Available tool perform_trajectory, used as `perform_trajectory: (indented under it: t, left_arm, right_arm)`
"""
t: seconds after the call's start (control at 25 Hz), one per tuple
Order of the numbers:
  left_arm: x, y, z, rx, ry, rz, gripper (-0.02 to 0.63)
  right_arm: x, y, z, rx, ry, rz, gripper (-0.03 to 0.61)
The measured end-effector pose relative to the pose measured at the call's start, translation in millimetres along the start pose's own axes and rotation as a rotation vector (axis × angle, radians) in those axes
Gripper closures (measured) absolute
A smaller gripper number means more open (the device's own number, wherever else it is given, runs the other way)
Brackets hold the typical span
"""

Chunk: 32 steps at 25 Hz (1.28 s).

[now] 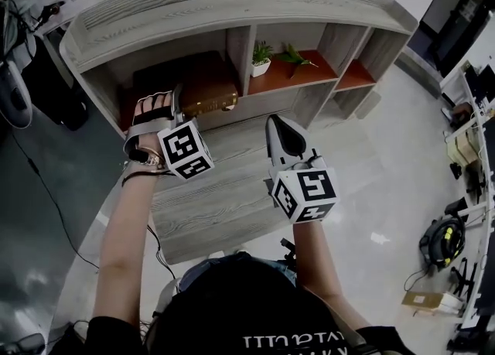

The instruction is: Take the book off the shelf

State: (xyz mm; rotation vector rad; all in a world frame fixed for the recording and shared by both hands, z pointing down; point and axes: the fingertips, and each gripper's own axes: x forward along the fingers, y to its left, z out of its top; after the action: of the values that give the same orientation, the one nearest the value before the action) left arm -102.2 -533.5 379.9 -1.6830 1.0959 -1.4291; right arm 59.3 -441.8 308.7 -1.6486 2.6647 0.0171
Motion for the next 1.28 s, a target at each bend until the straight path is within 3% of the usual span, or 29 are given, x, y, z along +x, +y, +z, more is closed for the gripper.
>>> perform_trajectory:
  t: [0.8, 1.04, 1.28]
  left_arm:
    - [-10.4, -5.6, 1.2, 0.071, 0.004, 0.063, 0.239]
    - [-21.6, -5.7, 6.2, 0.050, -0.016, 0.120, 0.296]
    - [-37.1, -9.8, 10.2, 0.053, -0.003, 0.140, 0.304]
  right_arm:
    - [-16.3, 1.4, -4.2, 0.015, 0.011, -0.002, 0.563]
    - [-24.2, 4.4, -7.6, 0.022, 0.017, 0.011, 0.563]
    - [-36.1, 6.6, -10.1, 0.024, 0.023, 0.029, 0.563]
